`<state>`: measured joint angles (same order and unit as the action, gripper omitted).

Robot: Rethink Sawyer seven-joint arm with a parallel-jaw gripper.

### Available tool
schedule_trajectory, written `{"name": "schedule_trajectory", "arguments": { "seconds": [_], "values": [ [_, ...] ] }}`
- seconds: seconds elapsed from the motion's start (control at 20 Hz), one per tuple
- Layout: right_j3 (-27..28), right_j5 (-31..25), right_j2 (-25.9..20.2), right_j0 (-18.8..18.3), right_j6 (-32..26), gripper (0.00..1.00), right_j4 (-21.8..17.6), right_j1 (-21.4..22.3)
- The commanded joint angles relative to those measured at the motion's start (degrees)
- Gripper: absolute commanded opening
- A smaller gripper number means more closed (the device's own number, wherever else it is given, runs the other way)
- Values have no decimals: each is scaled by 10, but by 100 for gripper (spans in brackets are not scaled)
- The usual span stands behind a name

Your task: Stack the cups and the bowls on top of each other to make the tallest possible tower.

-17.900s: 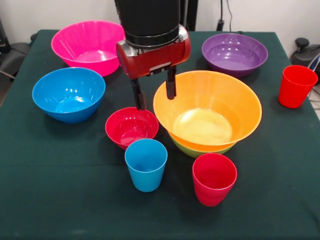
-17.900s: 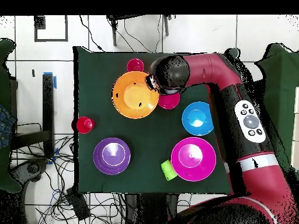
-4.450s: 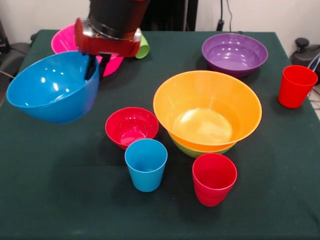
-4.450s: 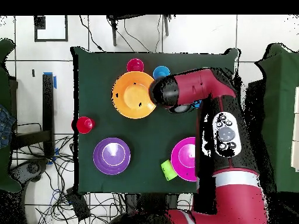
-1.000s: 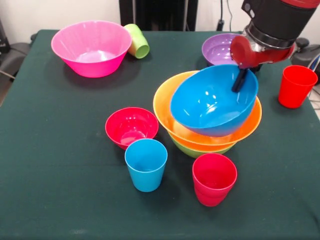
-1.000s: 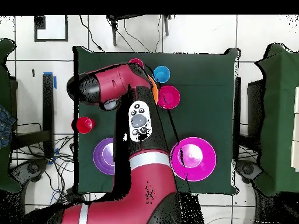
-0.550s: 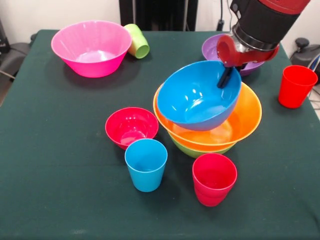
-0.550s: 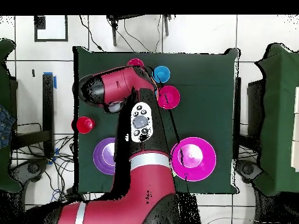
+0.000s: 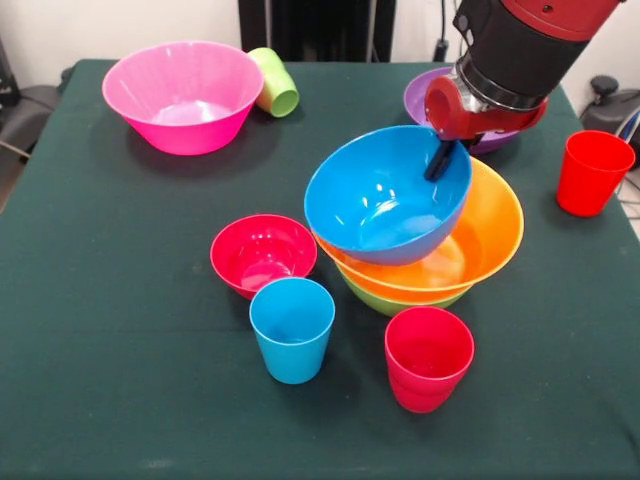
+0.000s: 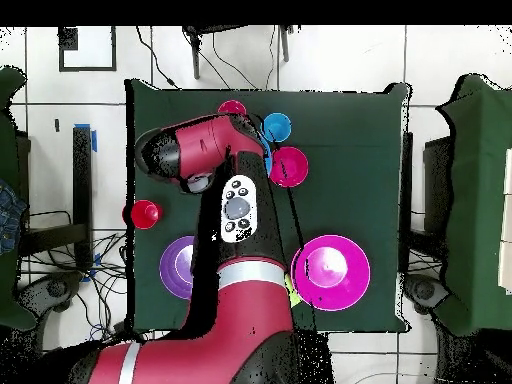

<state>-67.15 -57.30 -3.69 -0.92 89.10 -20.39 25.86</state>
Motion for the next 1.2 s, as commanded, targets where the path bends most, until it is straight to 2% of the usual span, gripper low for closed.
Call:
{"name": "schedule_trajectory", "arguments": {
  "seconds": [0.05, 0.15, 0.2, 0.3, 0.45, 0.75, 1.0, 1.2],
  "values": [
    [27, -5, -13, 14, 97, 0, 19, -3],
    [30, -9, -14, 14, 89, 0, 22, -3],
    [29, -15, -10, 16, 90, 100, 29, -3],
    [23, 1, -3, 17, 130, 100, 40, -1],
    [31, -14, -16, 13, 92, 100, 49, 4],
    [26, -23, -6, 15, 74, 100, 50, 9],
    [42, -40, -1, 14, 60, 100, 46, 4],
    [31, -57, -7, -3, 26, 100, 52, 22]
  ]
}}
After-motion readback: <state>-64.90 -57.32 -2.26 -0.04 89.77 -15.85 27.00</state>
